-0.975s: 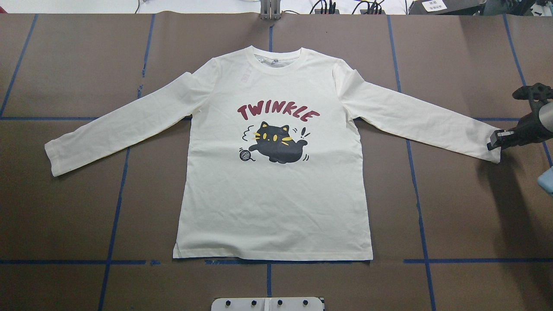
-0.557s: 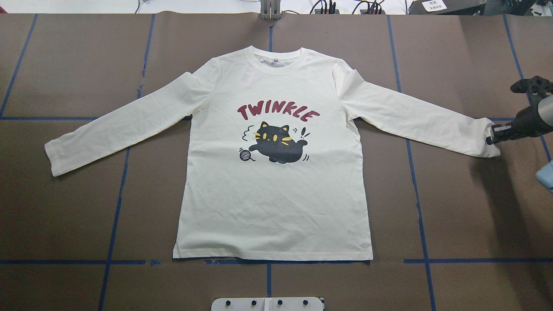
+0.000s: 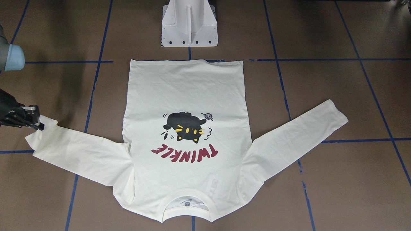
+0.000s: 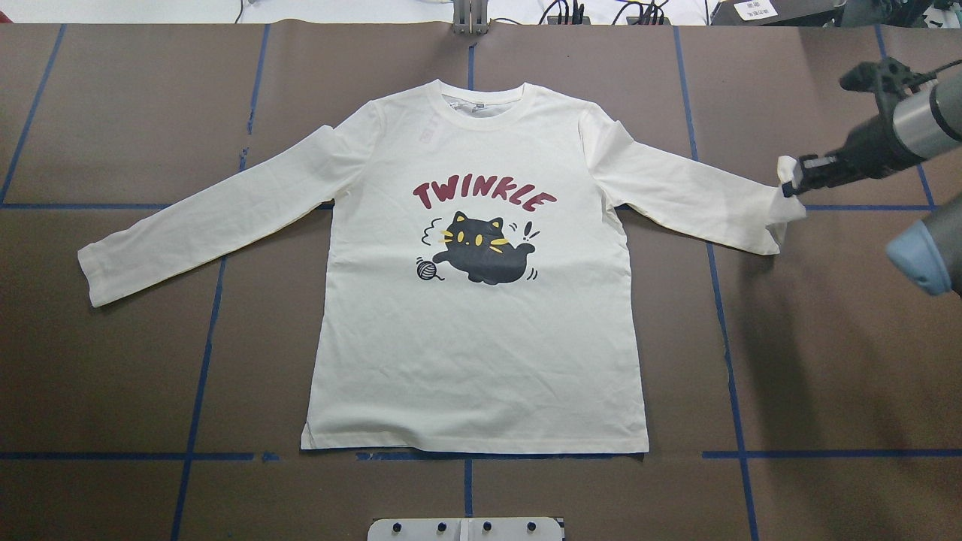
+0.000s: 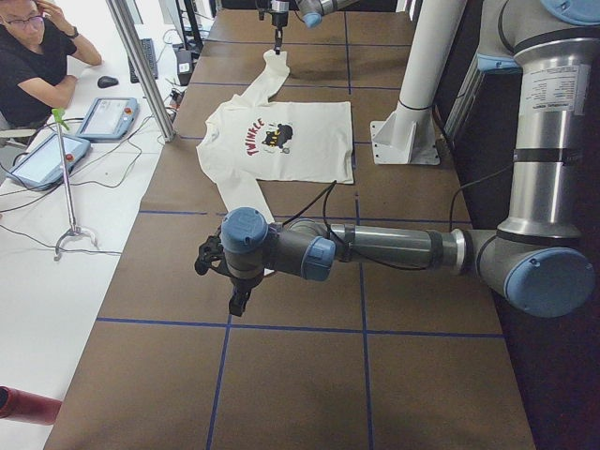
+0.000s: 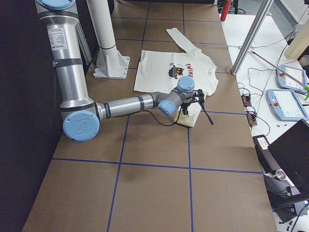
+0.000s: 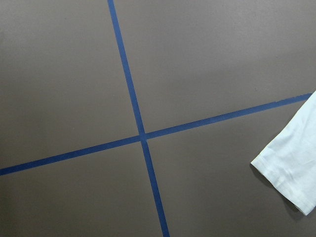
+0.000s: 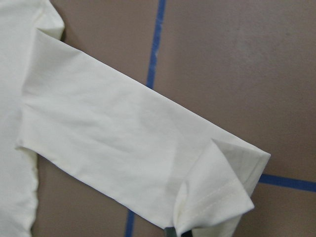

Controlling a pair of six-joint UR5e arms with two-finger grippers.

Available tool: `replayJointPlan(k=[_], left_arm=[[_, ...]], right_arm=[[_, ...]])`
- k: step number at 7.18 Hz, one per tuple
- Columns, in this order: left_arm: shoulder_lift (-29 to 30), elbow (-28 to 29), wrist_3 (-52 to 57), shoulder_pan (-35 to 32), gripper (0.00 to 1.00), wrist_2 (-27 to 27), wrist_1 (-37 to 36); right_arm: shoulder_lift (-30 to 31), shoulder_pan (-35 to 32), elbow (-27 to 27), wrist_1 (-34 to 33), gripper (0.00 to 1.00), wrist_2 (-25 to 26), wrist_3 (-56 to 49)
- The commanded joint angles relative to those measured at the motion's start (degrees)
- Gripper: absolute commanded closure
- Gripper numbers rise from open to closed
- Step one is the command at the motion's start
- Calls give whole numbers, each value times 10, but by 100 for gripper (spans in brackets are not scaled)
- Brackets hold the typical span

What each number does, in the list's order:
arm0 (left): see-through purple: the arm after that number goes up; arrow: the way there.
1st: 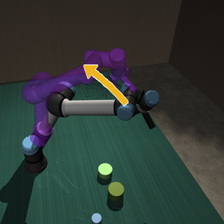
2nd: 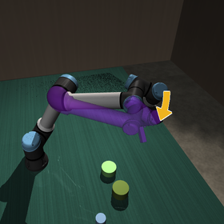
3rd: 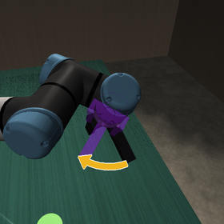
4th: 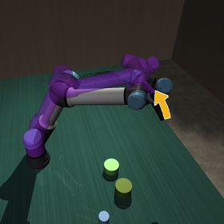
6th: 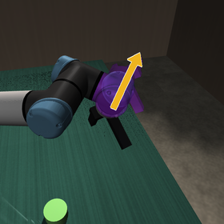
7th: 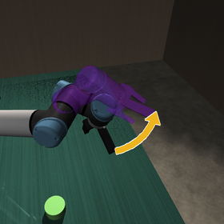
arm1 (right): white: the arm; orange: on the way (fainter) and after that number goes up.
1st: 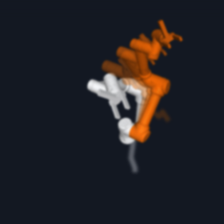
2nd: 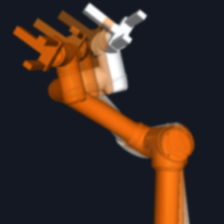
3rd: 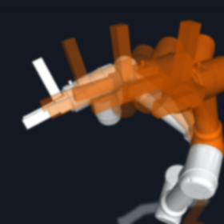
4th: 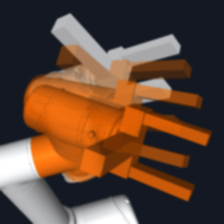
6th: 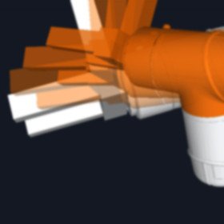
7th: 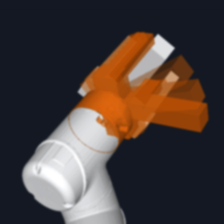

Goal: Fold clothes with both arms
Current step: 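Carry the sleeve cuff with the right gripper across the shirt toward the other sleeve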

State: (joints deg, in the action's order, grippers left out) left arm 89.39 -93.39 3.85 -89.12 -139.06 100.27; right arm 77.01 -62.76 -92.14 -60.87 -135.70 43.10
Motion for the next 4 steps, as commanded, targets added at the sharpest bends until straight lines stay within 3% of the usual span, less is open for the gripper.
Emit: replayJointPlan(k=[1,3,4], left_arm=[[-2,-2,-1,0,0,-2,-1],[-3,-3,-1,0,0,-2,-1],[-3,0,-1,0,0,-2,-1]], right_arm=[[-181,38,14,-128,100,-7,97],[-334,40,95,-123,100,-24,159],[-380,44,104,-123,100,-40,176]])
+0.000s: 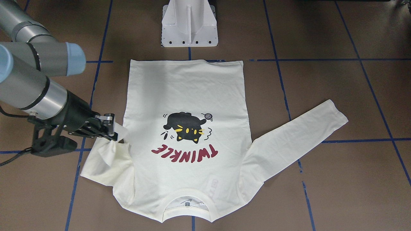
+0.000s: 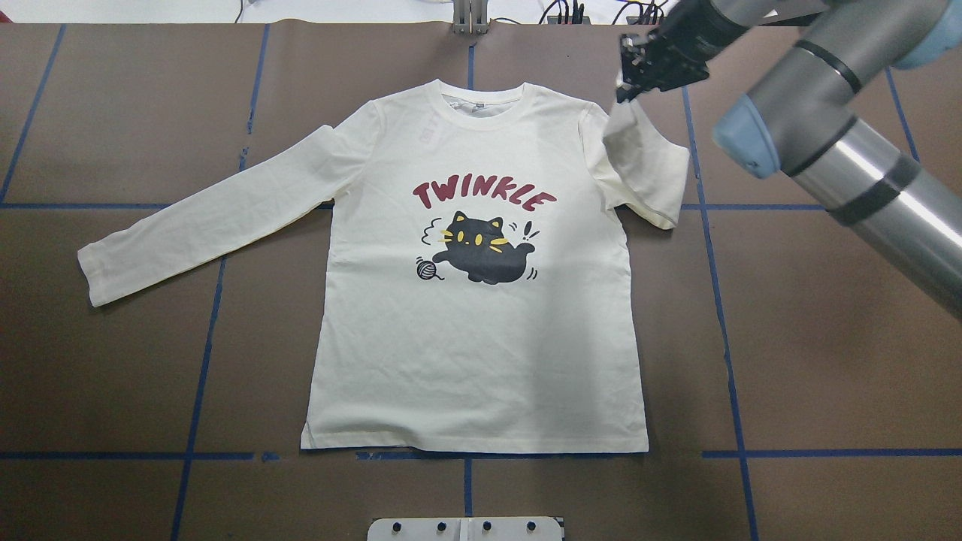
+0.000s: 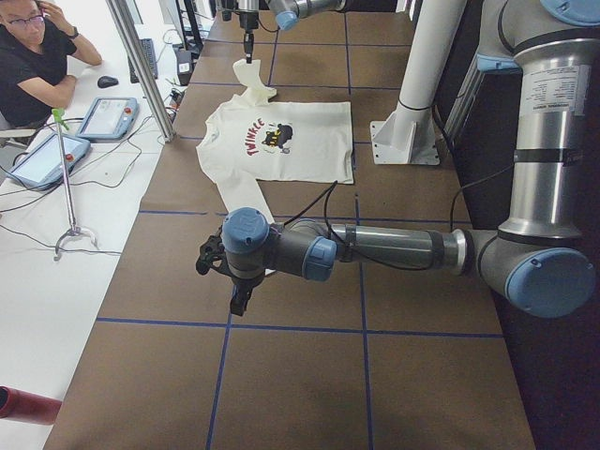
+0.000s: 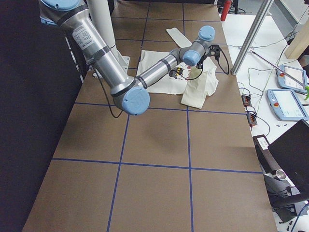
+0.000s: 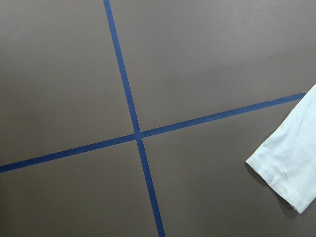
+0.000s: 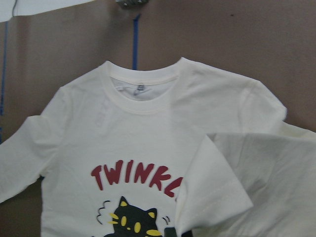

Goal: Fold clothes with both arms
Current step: 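Carry the sleeve cuff with the right gripper across the shirt toward the other sleeve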

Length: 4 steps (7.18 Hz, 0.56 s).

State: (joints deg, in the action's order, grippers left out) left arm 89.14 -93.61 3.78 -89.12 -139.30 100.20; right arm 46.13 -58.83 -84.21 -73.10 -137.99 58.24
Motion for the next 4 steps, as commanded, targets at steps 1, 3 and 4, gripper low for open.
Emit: replayJointPlan(k=[1,3,4], left_arm=[[0,4,0,0,0,0,0],[0,5,0,0,0,0,0],[0,5,0,0,0,0,0]], right_arm=[[-100,29,21,5,100,-18,43],[-106,87,19,58,100,10,93],[-104,130,19,66,100,64,97]])
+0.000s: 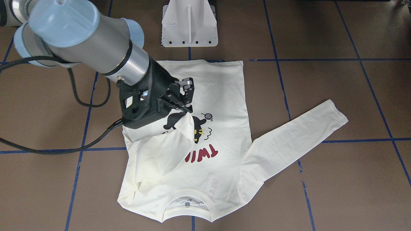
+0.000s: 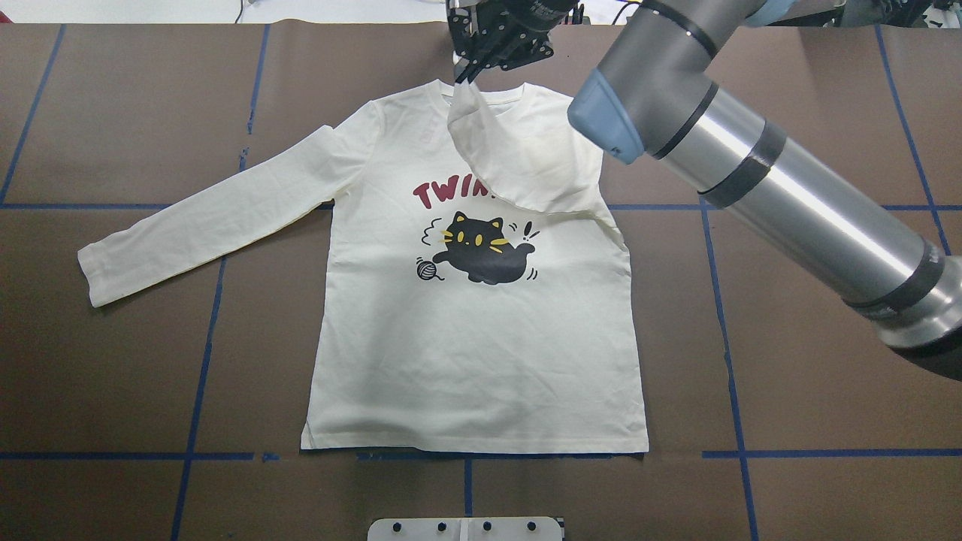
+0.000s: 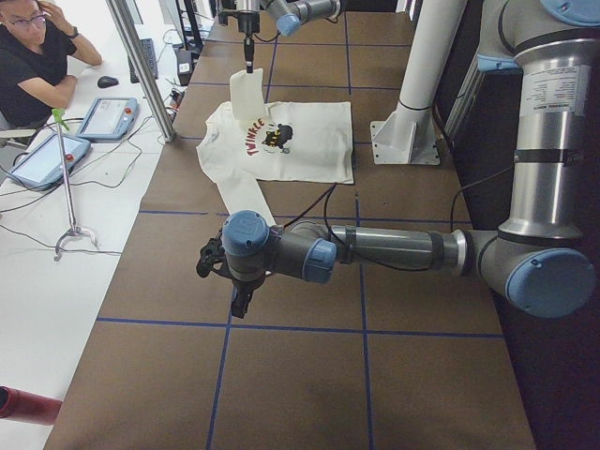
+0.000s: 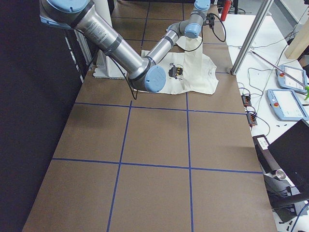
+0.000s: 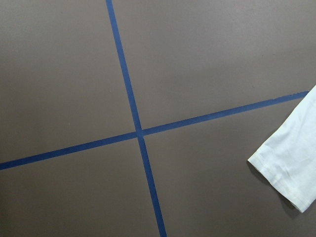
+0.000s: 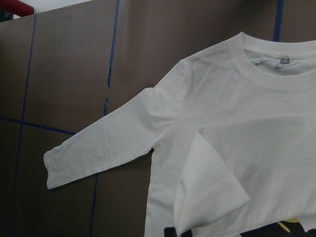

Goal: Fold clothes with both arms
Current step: 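Carry the sleeve cuff with the right gripper across the shirt toward the other sleeve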

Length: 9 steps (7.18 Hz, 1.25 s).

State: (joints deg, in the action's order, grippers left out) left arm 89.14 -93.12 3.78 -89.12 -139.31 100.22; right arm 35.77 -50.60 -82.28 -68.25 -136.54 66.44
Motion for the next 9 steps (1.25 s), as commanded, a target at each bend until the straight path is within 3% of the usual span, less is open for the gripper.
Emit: replayJointPlan(k=[1,3,4,5,6,7,9], left_arm=[[0,1,0,0,0,0,0],[0,0,0,0,0,0,0],[0,1,0,0,0,0,0],[2,2,0,0,0,0,0],[2,2,0,0,0,1,1],[2,2,0,0,0,1,0],[2,0,-2,0,0,1,0]], right_arm=[[-1,79,1,18,100,112,18],[-25,104,45,24,100,157,18],[-72,140,110,30,100,213,18],[-93,193,155,59,82,284,18],[-93,233,162,81,11,338,17],[-97,249,163,81,0,348,15],[-96,255,164,77,0,375,20]])
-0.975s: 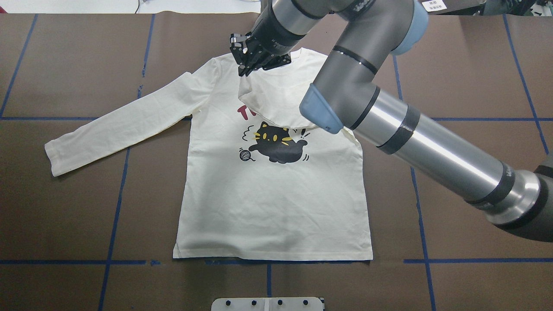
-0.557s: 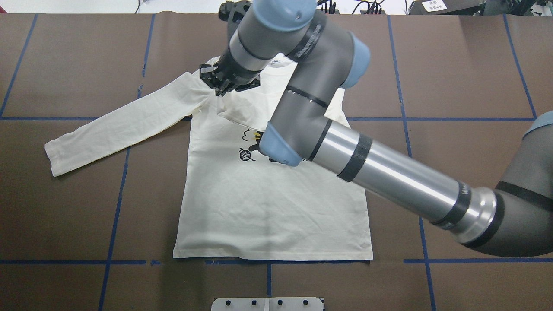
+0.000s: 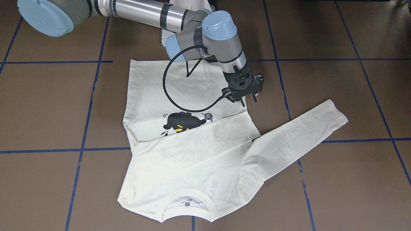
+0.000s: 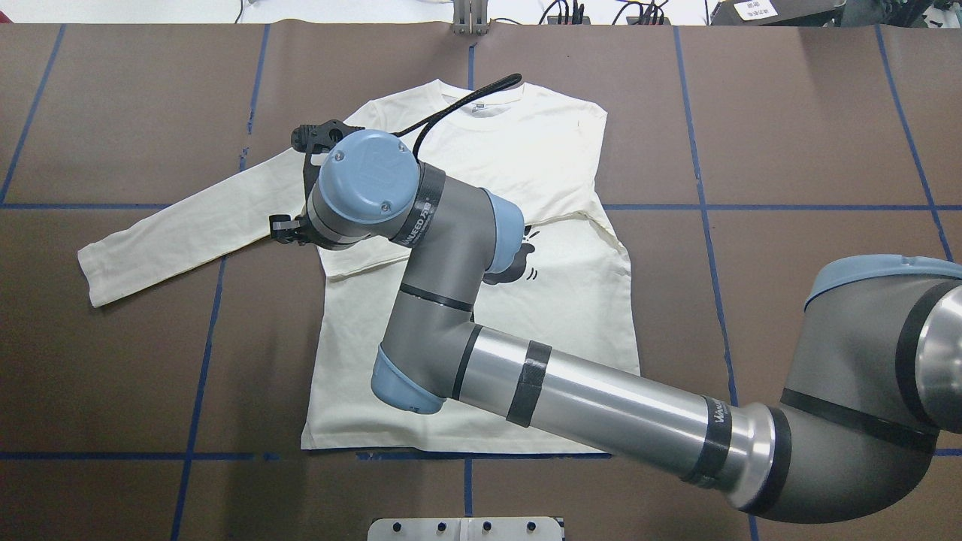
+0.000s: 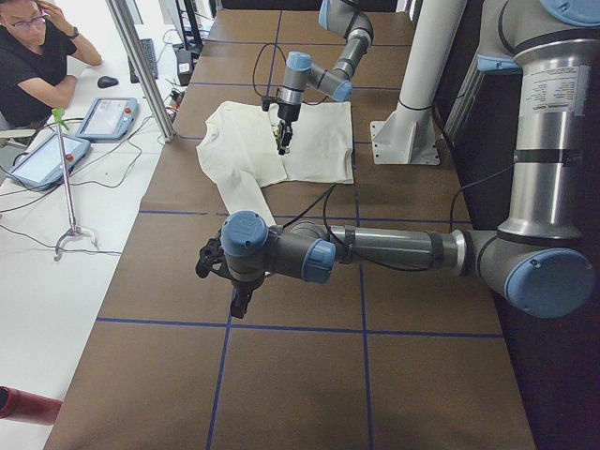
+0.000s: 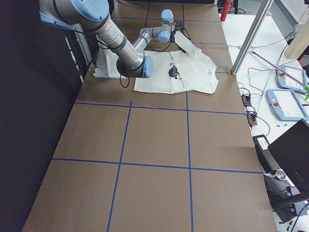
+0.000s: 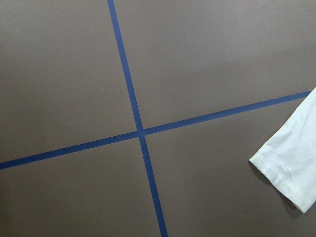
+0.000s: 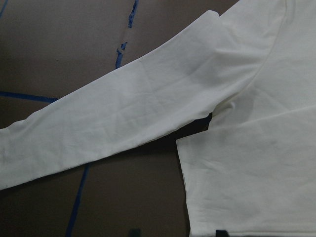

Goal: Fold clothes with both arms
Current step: 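Carry the sleeve cuff with the right gripper across the shirt toward the other sleeve, then release the sleeve and withdraw the right gripper while the left gripper reaches the other cuff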

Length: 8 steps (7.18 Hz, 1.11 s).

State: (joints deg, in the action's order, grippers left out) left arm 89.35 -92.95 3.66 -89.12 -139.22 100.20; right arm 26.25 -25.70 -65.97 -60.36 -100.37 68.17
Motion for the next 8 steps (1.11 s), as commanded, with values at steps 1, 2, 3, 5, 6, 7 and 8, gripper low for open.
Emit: replayJointPlan(k=[1,2,3,5,6,7,8], left_arm=[[5,-9,-1,1,0,7,0],[6,-11,-48,2,0,8,11],[1,-12,-132,14,0,15,78],[-6,-13,-295,80,0,44,168],[-9,-16,-365,117,0,57,210],[-26,-29,-476,168,0,97,267],[-32,-34,-604,221,0,136,325]], right_arm=[[0,0,0,-10,0,8,5],[1,-9,-10,-73,0,-10,4],[6,-38,-44,-179,0,-48,-6],[72,-125,-122,-278,0,-141,-14],[123,-167,-163,-310,0,-175,-37],[180,-209,-208,-341,0,-205,-101],[235,-243,-248,-366,0,-209,-175]])
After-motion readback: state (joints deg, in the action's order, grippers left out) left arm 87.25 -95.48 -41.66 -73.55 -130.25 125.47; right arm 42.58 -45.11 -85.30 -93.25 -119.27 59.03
